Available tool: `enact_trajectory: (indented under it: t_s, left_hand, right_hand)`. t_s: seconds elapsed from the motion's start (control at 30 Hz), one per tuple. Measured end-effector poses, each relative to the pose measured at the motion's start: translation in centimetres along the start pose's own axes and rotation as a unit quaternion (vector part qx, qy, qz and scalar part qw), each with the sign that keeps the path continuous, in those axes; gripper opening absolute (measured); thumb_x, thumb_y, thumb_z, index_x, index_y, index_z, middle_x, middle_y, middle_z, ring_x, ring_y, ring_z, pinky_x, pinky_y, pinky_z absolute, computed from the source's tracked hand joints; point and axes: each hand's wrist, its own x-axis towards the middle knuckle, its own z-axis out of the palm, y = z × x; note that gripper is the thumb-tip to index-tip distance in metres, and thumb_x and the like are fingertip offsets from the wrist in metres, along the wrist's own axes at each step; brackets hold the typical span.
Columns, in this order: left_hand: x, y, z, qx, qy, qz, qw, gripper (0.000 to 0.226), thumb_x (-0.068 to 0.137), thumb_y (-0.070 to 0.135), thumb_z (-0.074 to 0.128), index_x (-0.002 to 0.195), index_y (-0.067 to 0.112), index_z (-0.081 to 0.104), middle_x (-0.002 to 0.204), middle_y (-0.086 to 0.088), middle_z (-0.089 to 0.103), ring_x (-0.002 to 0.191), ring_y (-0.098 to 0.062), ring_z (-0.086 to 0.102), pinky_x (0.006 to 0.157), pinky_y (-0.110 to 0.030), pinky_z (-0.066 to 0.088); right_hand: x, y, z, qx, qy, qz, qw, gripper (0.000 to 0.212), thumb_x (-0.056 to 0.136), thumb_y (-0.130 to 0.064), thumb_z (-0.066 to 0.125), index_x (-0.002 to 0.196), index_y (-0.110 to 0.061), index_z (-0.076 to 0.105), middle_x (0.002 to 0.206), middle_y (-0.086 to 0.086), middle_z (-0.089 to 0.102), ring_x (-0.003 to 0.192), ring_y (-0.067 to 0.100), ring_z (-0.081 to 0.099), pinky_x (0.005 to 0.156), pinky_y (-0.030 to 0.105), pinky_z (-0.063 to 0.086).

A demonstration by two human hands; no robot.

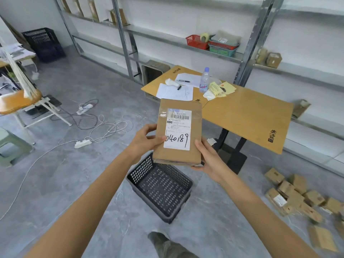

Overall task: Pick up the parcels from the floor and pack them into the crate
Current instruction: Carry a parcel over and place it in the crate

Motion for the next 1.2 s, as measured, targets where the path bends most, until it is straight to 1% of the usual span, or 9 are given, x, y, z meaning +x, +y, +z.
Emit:
enact_trajectory:
  t_s: [0.13,0.3,0.4,0.5,0.67,0.8,0.93,1.07,1.2]
  left_hand:
    - [3.8,-0.8,-2.5,0.020,-0.017,-0.022,0.999,0.050,0.083,0.015,0.071,0.126,0.015,0.047,0.133,0.006,0.052,0.102,-0.010,0.062,0.070,-0.024,0.055]
    - [10.2,-1.0,-5.4,0.079,-0.031,-0.074,0.994,0.037,0.084,0.033,0.069,0.112,0.017,0.051,0.121,0.006,0.057,0.114,-0.015,0.057,0.096,-0.045,0.049]
    - [13.6,-0.5,-6.7,0.090,-0.031,-0.092,0.991,0.036,0.085,0.041,0.065,0.109,0.017,0.051,0.118,-0.002,0.058,0.113,-0.017,0.057,0.094,-0.044,0.050]
    - [16.1,-0.3,-7.8,0.107,-0.035,-0.113,0.987,0.047,0.084,0.044,0.064,0.119,0.017,0.047,0.120,-0.007,0.057,0.112,-0.019,0.057,0.095,-0.042,0.049]
    - [19.4,-0.7,-8.5,0.085,-0.077,-0.127,0.985,0.051,0.086,0.033,0.067,0.126,0.019,0.038,0.119,-0.008,0.056,0.109,-0.018,0.059,0.078,-0.031,0.054]
    - [22.2,-1.0,-9.9,0.096,-0.128,-0.112,0.981,0.048,0.088,0.030,0.064,0.129,0.018,0.041,0.112,-0.002,0.055,0.101,-0.012,0.058,0.073,-0.023,0.052]
    - [25.1,-1.4,-12.3,0.105,-0.187,-0.112,0.970,0.048,0.089,0.029,0.063,0.131,0.023,0.043,0.109,0.005,0.054,0.110,-0.016,0.055,0.083,-0.031,0.051]
    - [28.3,-2.3,-15.6,0.132,-0.228,-0.132,0.956,0.065,0.085,0.033,0.067,0.140,0.024,0.034,0.126,-0.002,0.050,0.117,-0.019,0.053,0.091,-0.039,0.052]
    - [31.5,-3.7,-19.0,0.136,-0.230,-0.145,0.953,0.084,0.081,0.038,0.070,0.146,0.032,0.018,0.131,0.004,0.039,0.121,-0.021,0.049,0.086,-0.039,0.053]
  right_hand:
    - [3.6,0.4,1.8,-0.008,0.012,-0.006,1.000,0.070,0.082,-0.043,0.065,0.143,-0.044,0.029,0.129,-0.003,0.058,0.116,0.017,0.057,0.092,0.052,0.051]
    - [8.6,0.2,2.5,0.021,0.030,0.013,0.999,0.067,0.083,-0.035,0.067,0.141,-0.043,0.034,0.125,0.000,0.058,0.115,0.018,0.057,0.086,0.044,0.053]
    - [11.1,-0.1,2.5,0.029,0.033,0.030,0.999,0.074,0.074,-0.041,0.071,0.140,-0.042,0.038,0.127,-0.003,0.059,0.117,0.018,0.055,0.091,0.048,0.051]
    - [12.6,-0.2,3.2,0.040,0.042,0.047,0.997,0.064,0.081,-0.037,0.068,0.139,-0.039,0.041,0.128,-0.002,0.059,0.117,0.019,0.056,0.084,0.042,0.054]
    - [14.6,0.2,5.0,0.056,0.079,0.056,0.994,0.074,0.069,-0.048,0.074,0.137,-0.041,0.043,0.128,-0.006,0.060,0.118,0.016,0.055,0.089,0.046,0.053]
    - [16.2,1.1,7.3,0.096,0.119,0.061,0.986,0.069,0.072,-0.048,0.073,0.134,-0.042,0.045,0.125,-0.007,0.060,0.117,0.015,0.055,0.090,0.048,0.053]
    - [17.9,1.5,10.5,0.134,0.158,0.071,0.976,0.072,0.070,-0.048,0.072,0.136,-0.040,0.044,0.129,-0.006,0.056,0.117,0.016,0.053,0.081,0.043,0.054]
    - [20.1,1.8,13.8,0.133,0.197,0.070,0.969,0.072,0.074,-0.046,0.069,0.139,-0.038,0.041,0.127,-0.007,0.056,0.117,0.019,0.053,0.091,0.049,0.051]
    - [21.7,2.9,16.1,0.119,0.198,0.076,0.970,0.071,0.070,-0.048,0.073,0.135,-0.040,0.046,0.130,-0.008,0.058,0.119,0.017,0.054,0.093,0.045,0.051]
